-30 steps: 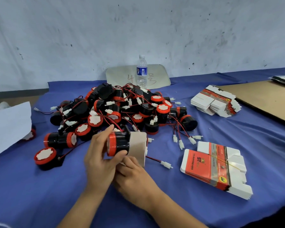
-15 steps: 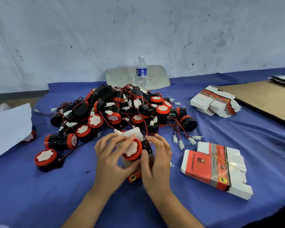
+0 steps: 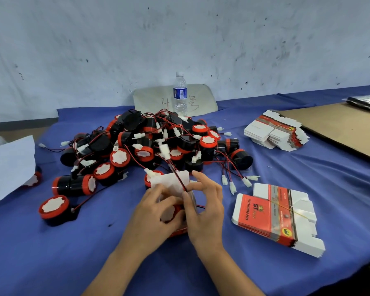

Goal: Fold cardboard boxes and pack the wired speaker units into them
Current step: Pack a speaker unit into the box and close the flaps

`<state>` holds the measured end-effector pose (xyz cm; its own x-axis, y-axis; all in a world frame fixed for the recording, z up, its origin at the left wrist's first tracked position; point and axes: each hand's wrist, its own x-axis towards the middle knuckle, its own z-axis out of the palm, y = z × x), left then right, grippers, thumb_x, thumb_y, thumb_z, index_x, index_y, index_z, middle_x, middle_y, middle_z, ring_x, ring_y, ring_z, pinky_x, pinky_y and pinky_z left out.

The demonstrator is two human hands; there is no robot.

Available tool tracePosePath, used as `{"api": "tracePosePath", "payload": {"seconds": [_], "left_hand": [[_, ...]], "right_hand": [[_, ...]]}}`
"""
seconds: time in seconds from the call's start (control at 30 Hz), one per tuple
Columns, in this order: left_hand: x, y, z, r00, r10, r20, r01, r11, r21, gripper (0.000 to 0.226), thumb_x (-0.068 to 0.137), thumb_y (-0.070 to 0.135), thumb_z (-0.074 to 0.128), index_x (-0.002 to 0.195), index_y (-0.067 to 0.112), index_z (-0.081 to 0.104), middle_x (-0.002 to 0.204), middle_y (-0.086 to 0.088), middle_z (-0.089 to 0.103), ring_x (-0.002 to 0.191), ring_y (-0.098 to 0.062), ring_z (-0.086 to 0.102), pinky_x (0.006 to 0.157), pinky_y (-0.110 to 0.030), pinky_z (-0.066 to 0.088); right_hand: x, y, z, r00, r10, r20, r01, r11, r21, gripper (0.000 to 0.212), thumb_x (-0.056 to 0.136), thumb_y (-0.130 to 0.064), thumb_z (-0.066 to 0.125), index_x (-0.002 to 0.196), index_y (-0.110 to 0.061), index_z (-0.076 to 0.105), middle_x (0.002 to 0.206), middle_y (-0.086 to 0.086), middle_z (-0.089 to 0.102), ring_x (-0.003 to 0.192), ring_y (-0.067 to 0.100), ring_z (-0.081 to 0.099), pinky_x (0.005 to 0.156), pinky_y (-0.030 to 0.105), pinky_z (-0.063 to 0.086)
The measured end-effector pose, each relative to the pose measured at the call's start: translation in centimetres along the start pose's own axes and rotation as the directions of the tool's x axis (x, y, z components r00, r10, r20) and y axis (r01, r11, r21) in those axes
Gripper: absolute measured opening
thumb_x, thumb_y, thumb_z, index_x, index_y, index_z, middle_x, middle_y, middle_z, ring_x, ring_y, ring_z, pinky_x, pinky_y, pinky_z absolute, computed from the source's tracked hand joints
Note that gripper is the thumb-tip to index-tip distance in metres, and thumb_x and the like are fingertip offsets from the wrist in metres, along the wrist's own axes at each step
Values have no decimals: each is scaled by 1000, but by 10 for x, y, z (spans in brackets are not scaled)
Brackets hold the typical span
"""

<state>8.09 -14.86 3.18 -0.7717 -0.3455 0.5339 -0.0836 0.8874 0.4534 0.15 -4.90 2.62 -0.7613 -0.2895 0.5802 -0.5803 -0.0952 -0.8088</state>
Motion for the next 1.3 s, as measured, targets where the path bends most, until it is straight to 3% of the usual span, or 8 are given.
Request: {"api": "tracePosePath", "payload": {"seconds": [0.13, 0.23, 0.4, 0.53, 0.73, 0.9, 1.07, 1.3], "left_hand": [[-3, -2, -5, 997, -16, 80, 14, 999, 31, 49, 79, 59, 51, 122, 37, 59, 116, 23, 54, 107, 1, 51, 78, -24, 53], [-3, -2, -7, 993, -29, 118, 24, 999, 38, 48, 76, 63, 47, 118, 42, 57, 118, 29, 53, 106, 5, 51, 76, -22, 52], [0, 1, -4, 994, -57, 88, 53, 997, 55, 30, 78, 51, 56, 95, 33, 72, 109, 27, 54, 94, 2, 53, 65, -21, 50], [2, 2, -3, 989, -85, 121, 66, 985, 159, 42, 79, 67, 53, 92, 33, 75, 105, 23, 53, 92, 0, 49, 63, -31, 50], [4, 0, -7, 976, -48, 211, 32, 996, 80, 69, 62, 82, 50, 107, 33, 68, 111, 27, 47, 104, 0, 47, 79, -25, 50], [5, -6, -10, 964, 26, 265, -36, 999, 35, 40, 75, 62, 65, 108, 39, 64, 112, 29, 46, 110, 2, 43, 81, -26, 49], [9, -3, 0, 980, 0, 198, -8, 999, 40, 56, 68, 74, 52, 89, 24, 66, 100, 26, 47, 100, 0, 42, 78, -27, 48], [5, 3, 8, 996, 6, 91, -8, 1000, 21, 36, 72, 51, 76, 88, 21, 63, 99, 13, 56, 92, -6, 47, 67, -32, 51]], "right_hand": [[3, 9, 2, 995, -62, -77, 48, 983, -178, 56, 85, 5, 63, 129, -29, 54, 95, -16, 60, 105, 6, 41, 94, 17, 36], [5, 17, 2, 973, -211, -98, 166, 925, -341, 24, 81, -1, 63, 99, -15, 71, 92, -8, 66, 102, 16, 48, 88, 35, 40], [4, 14, 4, 973, -230, -28, 196, 880, -433, 5, 80, -20, 66, 79, -16, 70, 102, -9, 66, 119, 16, 43, 94, 23, 24], [5, 7, -2, 961, -229, -152, 177, 939, -294, 6, 78, -11, 69, 82, -16, 67, 99, -11, 60, 102, 7, 48, 94, 11, 30], [21, -16, -14, 965, 85, -249, -35, 980, 197, 64, 87, -3, 65, 123, -51, 42, 76, -13, 61, 63, 6, 58, 62, 15, 47], [26, -16, -33, 993, -96, -69, 97, 995, 20, 56, 88, -14, 61, 115, -61, 49, 77, -10, 59, 62, 20, 64, 58, 30, 53], [12, -7, -41, 987, -159, 32, 156, 984, 89, 30, 94, -32, 56, 107, -57, 46, 82, -12, 65, 69, 8, 68, 62, 18, 53], [8, -1, -42, 971, -138, 195, 148, 988, -37, 13, 97, -32, 45, 102, -44, 49, 88, -20, 62, 76, 3, 64, 66, 11, 47]]}}
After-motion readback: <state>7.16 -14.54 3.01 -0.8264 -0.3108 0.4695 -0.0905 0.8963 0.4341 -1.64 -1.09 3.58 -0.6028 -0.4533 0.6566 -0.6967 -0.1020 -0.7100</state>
